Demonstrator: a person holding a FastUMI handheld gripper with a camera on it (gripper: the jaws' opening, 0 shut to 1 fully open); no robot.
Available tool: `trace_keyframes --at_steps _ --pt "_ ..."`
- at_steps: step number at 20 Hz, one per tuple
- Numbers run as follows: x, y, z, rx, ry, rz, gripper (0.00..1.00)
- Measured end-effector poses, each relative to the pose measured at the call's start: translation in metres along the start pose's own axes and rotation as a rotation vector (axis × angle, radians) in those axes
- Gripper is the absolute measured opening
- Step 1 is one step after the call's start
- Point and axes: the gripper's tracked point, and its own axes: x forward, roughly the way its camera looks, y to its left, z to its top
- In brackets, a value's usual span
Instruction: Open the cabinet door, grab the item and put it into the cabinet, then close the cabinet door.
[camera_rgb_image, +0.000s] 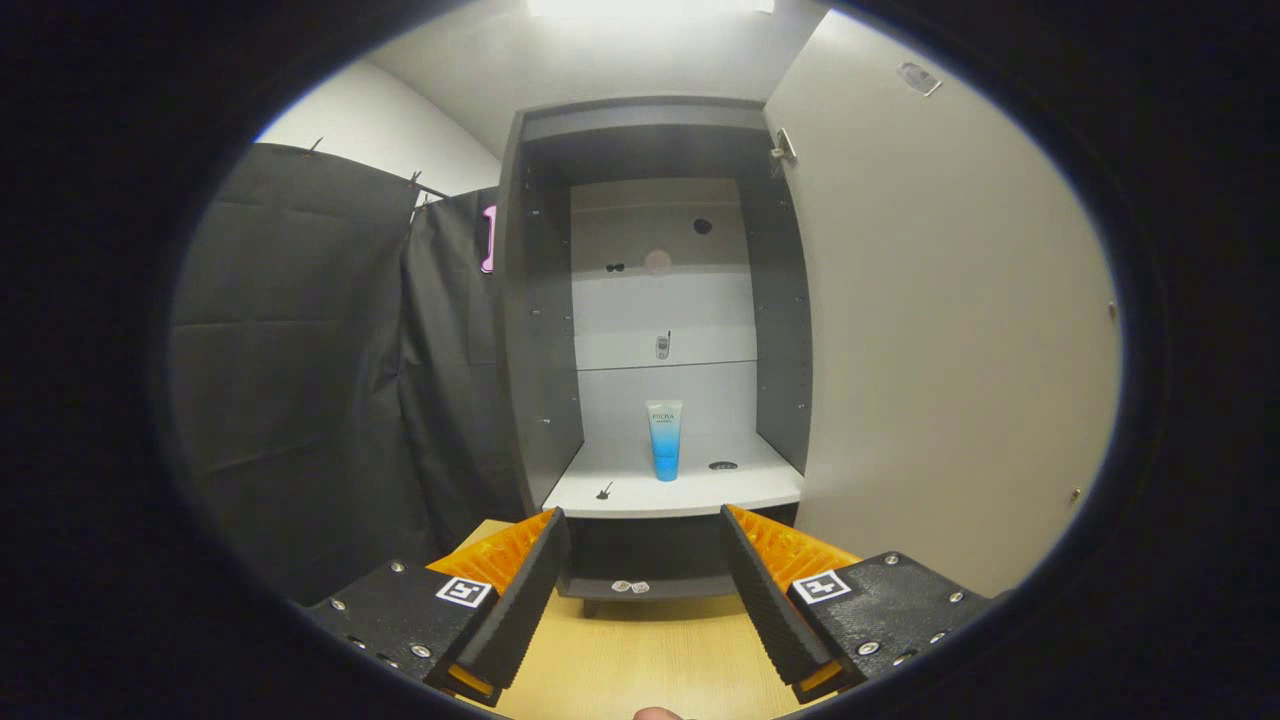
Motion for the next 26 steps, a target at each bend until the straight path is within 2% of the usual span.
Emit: trace_keyframes --at_steps 3,7,12,20,26 --pt "-0.034 -0.002 -0.006 -0.007 0.018 0.025 0.93" --pt "-0.082 -0.003 -0.011 0.039 0.056 0.117 0.93" --pt "-0.126 -0.037 -0.012 0.017 0.076 0.171 0.93" --pt "-0.18 -0.128 -0.006 0.067 0.073 0.138 0.93" --pt "-0.21 -0.224 -0.019 0.049 0.066 0.005 0.93"
